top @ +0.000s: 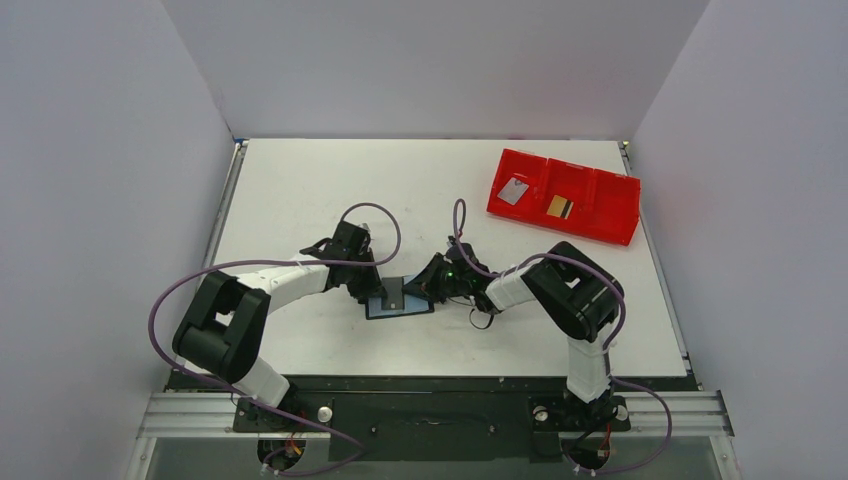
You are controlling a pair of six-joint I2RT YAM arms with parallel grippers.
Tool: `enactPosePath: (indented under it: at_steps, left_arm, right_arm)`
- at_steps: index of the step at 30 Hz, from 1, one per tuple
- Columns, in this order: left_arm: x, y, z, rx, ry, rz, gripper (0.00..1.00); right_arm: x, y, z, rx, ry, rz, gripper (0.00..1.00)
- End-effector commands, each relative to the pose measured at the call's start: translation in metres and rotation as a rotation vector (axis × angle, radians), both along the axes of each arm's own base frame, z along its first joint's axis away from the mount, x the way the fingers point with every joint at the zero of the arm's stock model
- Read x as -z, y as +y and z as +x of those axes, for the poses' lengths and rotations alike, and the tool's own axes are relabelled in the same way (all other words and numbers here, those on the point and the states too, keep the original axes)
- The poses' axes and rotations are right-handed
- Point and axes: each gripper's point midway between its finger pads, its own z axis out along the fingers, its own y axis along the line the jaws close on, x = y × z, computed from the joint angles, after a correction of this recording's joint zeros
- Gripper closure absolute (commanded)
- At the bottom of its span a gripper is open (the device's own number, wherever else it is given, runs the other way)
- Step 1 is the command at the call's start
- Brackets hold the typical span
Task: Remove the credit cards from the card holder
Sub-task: Remove the credit card from the card holder.
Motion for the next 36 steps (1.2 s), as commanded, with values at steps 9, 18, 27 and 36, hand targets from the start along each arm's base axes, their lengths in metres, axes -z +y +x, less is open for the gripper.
enactPosePath:
  at_steps: [9, 18, 27, 36]
  left_arm:
    - [0.000, 0.022, -0.003, -0.033, -0.006, 0.068, 1.00]
    - [0.001, 0.029, -0.005, -0.044, -0.005, 0.076, 1.00]
    - [0.012, 0.034, -0.007, -0.049, 0.021, 0.107, 1.00]
    - [0.022, 0.040, -0.011, -0.061, 0.059, 0.137, 1.00]
  right_arm:
    - [-0.004, -0.006, 0.012, 0.031, -0.068, -0.036, 1.00]
    - [-0.003, -0.009, 0.013, 0.032, -0.078, -0.066, 1.00]
    - [-0.004, -0.018, 0.015, 0.040, -0.098, -0.123, 1.00]
    - [-0.003, -0.027, 0.015, 0.045, -0.104, -0.164, 1.00]
